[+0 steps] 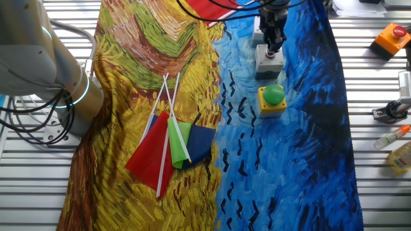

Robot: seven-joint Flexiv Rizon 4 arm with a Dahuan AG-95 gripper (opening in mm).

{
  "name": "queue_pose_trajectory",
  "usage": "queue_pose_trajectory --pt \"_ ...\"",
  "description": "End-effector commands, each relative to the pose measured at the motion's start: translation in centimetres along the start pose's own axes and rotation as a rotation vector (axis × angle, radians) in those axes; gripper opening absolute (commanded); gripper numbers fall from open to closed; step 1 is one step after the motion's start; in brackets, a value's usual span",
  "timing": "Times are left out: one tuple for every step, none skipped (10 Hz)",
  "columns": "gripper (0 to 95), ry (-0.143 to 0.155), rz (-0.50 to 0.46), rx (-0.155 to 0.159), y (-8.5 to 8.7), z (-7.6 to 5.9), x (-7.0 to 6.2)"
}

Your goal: Press three buttons from left to right in sequence

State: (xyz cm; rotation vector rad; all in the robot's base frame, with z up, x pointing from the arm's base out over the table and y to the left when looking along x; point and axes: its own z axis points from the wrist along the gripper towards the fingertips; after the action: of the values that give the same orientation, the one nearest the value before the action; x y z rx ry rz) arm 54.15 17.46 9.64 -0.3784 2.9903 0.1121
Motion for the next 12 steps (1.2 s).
queue_pose_trajectory --pt "38.0 -0.004 0.000 0.004 0.1 0.6 0.2" --pt "38.0 -0.005 -0.001 0.003 0.0 0.5 0.2" --pt "38.0 -0.005 -0.002 0.000 0.0 0.3 0.1" --pt "38.0 -0.006 -0.002 -0.001 0.0 0.2 0.1" --pt "38.0 -0.005 -0.004 -0.007 -0.1 -0.5 -0.2" --pt "38.0 0.006 -0.005 -0.008 -0.2 -1.4 -0.4" --pt "38.0 0.008 -0.005 -0.008 -0.2 -1.9 -0.5" --pt "38.0 0.006 -0.006 -0.010 -0.2 -2.2 -0.6" --pt "38.0 0.006 -0.005 -0.012 -0.2 -2.2 -0.6" --pt "38.0 0.005 -0.006 -0.014 -0.2 -2.3 -0.6" --pt "38.0 0.004 -0.006 -0.016 -0.2 -2.3 -0.6" --pt "38.0 0.003 -0.009 -0.020 -0.2 -2.5 -0.6"
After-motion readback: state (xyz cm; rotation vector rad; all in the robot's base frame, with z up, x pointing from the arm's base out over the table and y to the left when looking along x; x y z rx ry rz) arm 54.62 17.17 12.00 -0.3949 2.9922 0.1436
